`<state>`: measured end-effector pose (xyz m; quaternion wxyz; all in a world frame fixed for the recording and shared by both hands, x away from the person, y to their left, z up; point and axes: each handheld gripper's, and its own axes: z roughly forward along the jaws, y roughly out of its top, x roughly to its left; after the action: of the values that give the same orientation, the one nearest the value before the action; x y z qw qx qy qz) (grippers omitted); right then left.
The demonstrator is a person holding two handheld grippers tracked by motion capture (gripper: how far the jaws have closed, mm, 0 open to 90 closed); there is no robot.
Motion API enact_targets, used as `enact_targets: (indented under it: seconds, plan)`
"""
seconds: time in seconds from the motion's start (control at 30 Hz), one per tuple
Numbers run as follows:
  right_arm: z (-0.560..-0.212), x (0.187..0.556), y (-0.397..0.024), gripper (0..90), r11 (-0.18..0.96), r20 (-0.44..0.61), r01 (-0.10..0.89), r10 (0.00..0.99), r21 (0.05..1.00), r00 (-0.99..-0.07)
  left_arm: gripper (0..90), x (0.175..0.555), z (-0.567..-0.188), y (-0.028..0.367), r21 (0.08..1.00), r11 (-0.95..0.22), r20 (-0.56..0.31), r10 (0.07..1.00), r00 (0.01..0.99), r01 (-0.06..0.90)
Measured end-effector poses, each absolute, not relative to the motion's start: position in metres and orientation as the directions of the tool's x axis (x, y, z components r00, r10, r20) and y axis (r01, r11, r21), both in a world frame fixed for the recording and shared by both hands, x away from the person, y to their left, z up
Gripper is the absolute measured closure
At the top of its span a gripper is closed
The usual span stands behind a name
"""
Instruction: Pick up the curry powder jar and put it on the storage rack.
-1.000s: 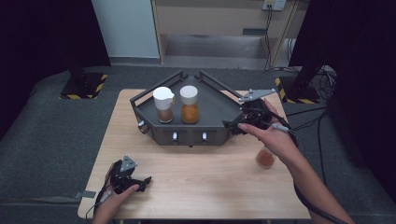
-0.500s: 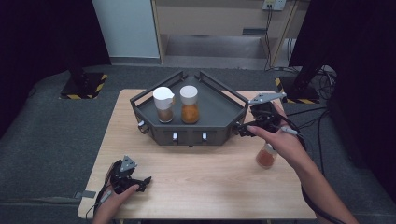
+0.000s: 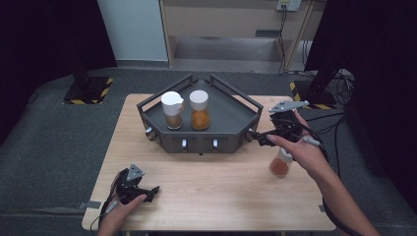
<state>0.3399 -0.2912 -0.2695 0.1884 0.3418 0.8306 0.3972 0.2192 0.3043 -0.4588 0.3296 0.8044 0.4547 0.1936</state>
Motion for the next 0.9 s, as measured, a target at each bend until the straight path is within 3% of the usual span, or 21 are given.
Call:
enact_targets:
  seconds: [0.9]
  plan:
    - [-0.283,0.333,-0.324,4.9,0.441,-0.041,0.453,0.749,0.775,-0.661,0.0,0.219,-0.459,0.305,0.706,-0.369,0.01,0.859,0.513,0.604]
